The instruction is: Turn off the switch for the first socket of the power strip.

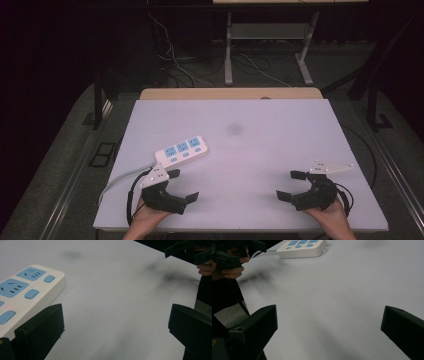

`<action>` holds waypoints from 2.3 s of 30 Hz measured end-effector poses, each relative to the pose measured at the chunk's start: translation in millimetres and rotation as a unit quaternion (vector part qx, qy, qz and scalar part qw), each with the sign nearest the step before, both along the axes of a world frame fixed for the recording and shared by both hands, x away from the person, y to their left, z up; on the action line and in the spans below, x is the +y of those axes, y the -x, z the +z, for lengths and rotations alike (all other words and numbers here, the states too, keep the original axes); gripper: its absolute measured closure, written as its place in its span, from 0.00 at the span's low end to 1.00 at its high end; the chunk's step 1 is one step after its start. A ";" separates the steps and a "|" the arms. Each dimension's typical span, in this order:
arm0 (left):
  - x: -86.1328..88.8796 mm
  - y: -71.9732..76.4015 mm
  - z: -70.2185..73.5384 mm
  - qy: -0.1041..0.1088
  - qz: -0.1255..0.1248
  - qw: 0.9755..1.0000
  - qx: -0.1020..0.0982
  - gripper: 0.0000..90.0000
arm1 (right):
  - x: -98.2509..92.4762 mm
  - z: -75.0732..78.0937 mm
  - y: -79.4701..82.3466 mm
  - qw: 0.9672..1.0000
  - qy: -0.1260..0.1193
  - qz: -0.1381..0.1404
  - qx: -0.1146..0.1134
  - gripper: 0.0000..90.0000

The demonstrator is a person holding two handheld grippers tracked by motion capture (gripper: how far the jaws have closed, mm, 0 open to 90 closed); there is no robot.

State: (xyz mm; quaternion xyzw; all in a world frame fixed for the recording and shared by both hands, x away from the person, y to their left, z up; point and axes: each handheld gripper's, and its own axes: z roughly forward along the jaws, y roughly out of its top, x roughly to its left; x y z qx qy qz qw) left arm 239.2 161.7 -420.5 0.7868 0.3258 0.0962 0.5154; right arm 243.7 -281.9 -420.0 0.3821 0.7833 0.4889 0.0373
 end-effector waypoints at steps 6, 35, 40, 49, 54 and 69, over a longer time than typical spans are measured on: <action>0.4 -0.1 0.4 0.000 -0.001 1.000 0.001 0.00 | -0.4 -0.2 -0.4 1.000 0.001 0.001 0.001 0.00; 8.6 -12.8 22.7 -0.026 -0.007 1.000 0.011 0.01 | -3.8 -0.5 -1.4 1.000 0.004 -0.007 0.002 0.00; 11.1 -16.5 25.4 -0.034 -0.006 0.999 0.014 0.01 | -4.1 -0.6 -1.2 1.000 0.005 -0.008 0.001 0.00; 20.6 -23.5 32.7 -0.050 0.002 0.999 0.015 0.01 | -4.1 -1.4 -1.5 1.000 0.007 -0.009 0.003 0.00; 24.3 -28.1 36.9 -0.056 0.003 0.998 0.017 0.01 | -4.1 -1.4 -1.4 1.000 0.006 -0.009 0.003 0.00; 27.8 -44.1 53.4 -0.076 -0.003 0.997 0.021 0.01 | -3.5 -2.2 -1.1 1.000 0.008 -0.007 0.005 0.00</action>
